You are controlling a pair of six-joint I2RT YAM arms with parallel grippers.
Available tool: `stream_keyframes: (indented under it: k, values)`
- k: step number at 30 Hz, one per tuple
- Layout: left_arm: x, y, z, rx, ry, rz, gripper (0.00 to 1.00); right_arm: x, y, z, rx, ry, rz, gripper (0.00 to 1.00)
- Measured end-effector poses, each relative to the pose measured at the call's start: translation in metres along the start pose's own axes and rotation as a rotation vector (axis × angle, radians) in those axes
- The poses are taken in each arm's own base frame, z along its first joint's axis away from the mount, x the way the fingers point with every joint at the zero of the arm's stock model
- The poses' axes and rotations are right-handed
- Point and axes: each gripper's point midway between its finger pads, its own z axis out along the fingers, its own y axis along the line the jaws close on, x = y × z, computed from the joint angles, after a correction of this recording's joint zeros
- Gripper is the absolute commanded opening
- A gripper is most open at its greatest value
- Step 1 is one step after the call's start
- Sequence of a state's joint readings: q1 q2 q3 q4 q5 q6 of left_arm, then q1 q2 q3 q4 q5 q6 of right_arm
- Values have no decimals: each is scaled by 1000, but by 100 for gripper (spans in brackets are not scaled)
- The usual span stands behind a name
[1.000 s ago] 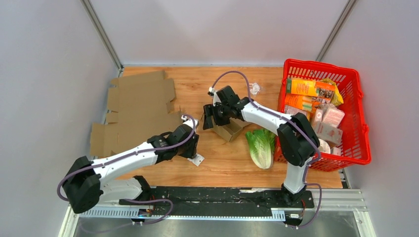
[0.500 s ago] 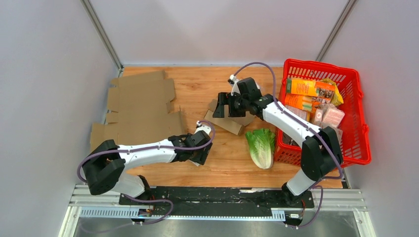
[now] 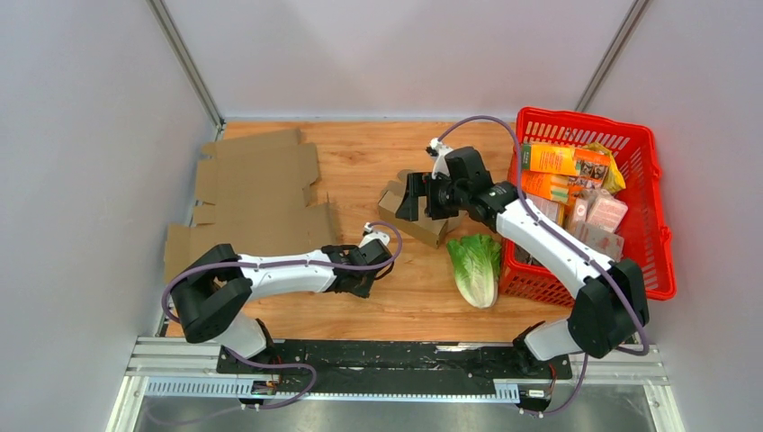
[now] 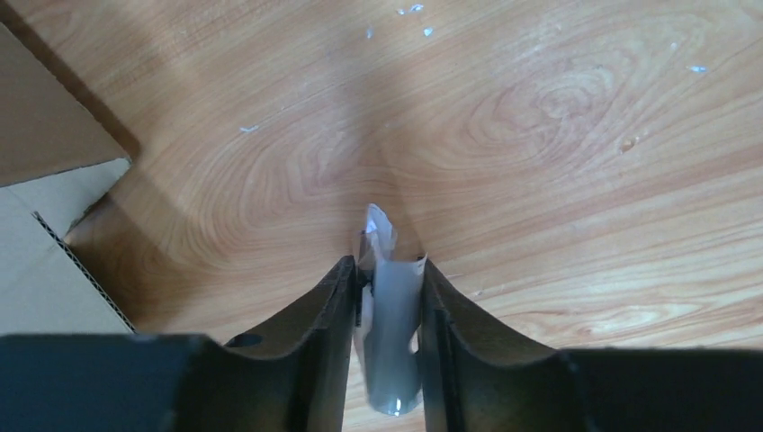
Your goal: Fold the paper box
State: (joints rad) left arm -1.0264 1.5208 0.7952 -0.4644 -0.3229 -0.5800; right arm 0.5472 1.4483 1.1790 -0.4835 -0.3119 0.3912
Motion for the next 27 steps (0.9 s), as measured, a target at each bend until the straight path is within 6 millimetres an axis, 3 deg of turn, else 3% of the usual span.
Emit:
stream_keyframes:
  k: [5, 9, 12, 14, 18, 22, 25, 27]
  values:
    - [3, 6, -1, -27, 9, 11, 7, -1, -2, -14, 28, -23, -18, 93]
    - [4, 15, -9, -69, 29, 32, 7, -2, -4, -23, 50, -39, -31, 95]
    - [-19, 13, -28, -54, -13, 36, 7, -4, -8, -34, 82, -62, -33, 95]
    - [-56, 6, -49, -1, -94, -1, 8, -7, -13, -44, 113, -87, -32, 95]
    - [-159, -8, -98, 167, -281, -138, 6, -15, -30, -64, 213, -142, -27, 94]
    - [-256, -9, -127, 298, -416, -245, 5, -13, -45, -81, 312, -164, -22, 94]
    - [-314, -18, -113, 380, -459, -280, 6, -14, -47, -101, 346, -200, -29, 95]
    - [-328, -26, -86, 405, -426, -284, 6, -17, -44, -114, 349, -240, -39, 95]
